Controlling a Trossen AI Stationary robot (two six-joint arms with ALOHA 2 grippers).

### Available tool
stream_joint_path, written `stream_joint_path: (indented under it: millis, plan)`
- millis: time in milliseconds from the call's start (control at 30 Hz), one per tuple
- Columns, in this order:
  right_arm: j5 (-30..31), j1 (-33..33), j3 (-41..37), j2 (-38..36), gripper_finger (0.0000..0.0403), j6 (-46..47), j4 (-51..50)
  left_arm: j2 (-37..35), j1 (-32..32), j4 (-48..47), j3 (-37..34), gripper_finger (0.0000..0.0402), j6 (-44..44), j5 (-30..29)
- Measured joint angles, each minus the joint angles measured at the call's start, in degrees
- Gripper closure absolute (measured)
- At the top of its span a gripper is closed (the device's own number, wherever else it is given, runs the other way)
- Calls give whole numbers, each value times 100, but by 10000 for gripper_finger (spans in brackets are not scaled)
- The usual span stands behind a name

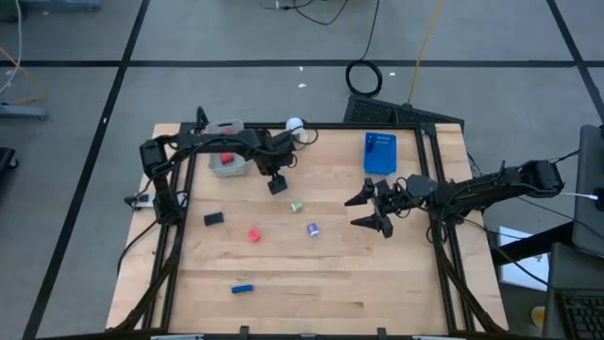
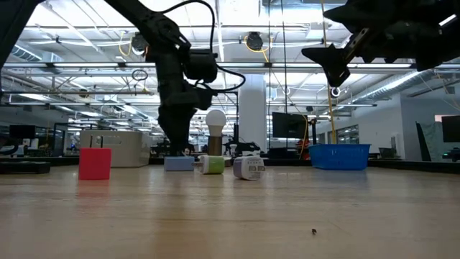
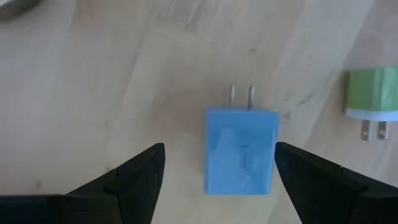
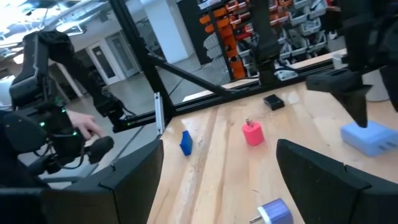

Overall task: Pick & Place Office items
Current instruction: Put the blue charger adapter into the gray bin

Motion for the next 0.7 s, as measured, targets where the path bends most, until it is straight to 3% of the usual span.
stream_joint_path:
  millis: [700]
  plan:
    - [13,50,0,0,101,-27,-2,2,-261,-4,16,100,-44,-154]
